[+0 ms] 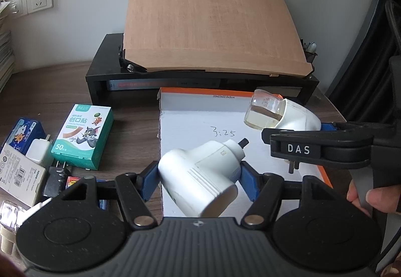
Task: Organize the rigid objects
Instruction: 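Carry both white heaters over the open white box with both grippers, then lower and release both heaters into the white box with both grippers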
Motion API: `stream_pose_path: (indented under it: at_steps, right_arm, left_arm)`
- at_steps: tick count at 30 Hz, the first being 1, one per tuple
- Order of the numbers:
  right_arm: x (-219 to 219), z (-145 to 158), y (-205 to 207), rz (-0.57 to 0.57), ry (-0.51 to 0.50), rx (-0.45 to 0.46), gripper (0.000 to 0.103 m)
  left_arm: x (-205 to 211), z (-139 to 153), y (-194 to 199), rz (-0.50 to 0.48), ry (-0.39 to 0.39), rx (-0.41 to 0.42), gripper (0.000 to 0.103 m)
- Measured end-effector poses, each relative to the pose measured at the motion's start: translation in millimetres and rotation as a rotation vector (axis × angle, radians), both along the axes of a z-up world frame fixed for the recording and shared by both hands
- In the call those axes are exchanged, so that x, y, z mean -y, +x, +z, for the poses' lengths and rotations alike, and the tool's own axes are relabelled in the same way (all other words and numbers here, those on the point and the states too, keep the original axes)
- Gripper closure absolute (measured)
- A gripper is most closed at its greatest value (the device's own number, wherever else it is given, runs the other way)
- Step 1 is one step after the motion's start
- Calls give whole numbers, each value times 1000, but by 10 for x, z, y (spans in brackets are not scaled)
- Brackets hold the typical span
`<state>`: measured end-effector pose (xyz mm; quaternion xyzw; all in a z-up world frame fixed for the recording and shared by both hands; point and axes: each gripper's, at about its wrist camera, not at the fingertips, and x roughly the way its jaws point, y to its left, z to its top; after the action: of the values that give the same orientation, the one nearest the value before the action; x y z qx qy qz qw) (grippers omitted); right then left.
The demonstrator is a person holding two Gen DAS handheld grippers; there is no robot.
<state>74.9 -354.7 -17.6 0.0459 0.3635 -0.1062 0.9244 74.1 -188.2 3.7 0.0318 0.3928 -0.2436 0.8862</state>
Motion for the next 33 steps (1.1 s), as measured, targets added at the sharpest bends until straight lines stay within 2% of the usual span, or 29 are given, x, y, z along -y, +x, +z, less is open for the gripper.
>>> stream_pose_path:
  at_steps: [21, 33]
  right_arm:
    - [59, -51, 238, -18, -32, -21, 24]
    - [186, -137, 420, -24, -48, -52, 24]
  left_arm:
    - [61, -79, 123, -24, -1, -8, 35]
    - [213, -126, 251, -75, 5, -9, 35]
